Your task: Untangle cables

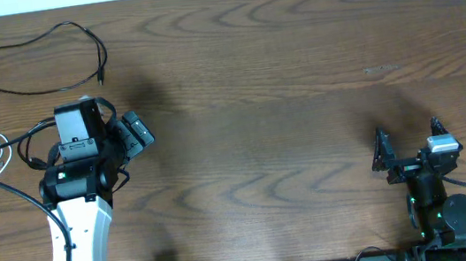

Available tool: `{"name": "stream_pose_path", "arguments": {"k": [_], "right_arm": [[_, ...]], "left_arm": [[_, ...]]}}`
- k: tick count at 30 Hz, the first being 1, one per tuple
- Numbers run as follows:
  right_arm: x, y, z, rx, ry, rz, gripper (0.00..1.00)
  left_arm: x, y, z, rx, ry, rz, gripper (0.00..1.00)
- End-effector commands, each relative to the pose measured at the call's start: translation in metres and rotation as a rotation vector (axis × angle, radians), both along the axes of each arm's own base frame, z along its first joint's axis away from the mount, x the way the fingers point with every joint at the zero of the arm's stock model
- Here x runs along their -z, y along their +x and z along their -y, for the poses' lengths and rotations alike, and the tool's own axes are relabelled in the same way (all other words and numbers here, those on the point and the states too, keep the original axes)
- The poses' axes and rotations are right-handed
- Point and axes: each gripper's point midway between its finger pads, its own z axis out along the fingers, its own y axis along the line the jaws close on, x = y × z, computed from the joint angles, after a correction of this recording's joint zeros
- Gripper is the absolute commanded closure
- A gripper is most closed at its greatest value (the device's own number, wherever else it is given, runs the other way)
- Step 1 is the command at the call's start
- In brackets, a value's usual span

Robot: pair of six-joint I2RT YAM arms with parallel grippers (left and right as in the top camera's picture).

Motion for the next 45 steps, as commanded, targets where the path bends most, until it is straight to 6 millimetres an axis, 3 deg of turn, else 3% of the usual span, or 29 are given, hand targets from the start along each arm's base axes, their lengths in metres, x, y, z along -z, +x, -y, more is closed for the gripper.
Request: {"name": "stream_pose_path", "arguments": {"k": [1,3,12,18,30,45], "right_arm": [[0.008,0.000,0.007,0.036,0.029,-0.029,0.01],[0.017,-0.001,0.007,0.039,0.031,-0.067,0.01],[0.016,-0.001,0.007,0.037,0.013,-0.063,0.01],[0.016,-0.001,-0.004,-0.010,-0.111,-0.058,0.01],[0.017,-0.001,0.009,0.058,-0.015,-0.069,0.01],[0.017,-0.001,0.008,0.053,-0.014,-0.068,0.01]], "left_arm": [[-0.005,0.002,-0.002,0.005,0.018,0.008,0.02],[-0.005,0.002,-0.002,0.005,0.018,0.008,0.02],[-0.005,0.002,-0.002,0.005,0.018,0.008,0.02],[-0.005,0.002,-0.002,0.005,0.018,0.008,0.02],[-0.005,0.002,-0.002,0.005,0.018,0.008,0.02],[-0.005,0.002,-0.002,0.005,0.018,0.008,0.02]]}}
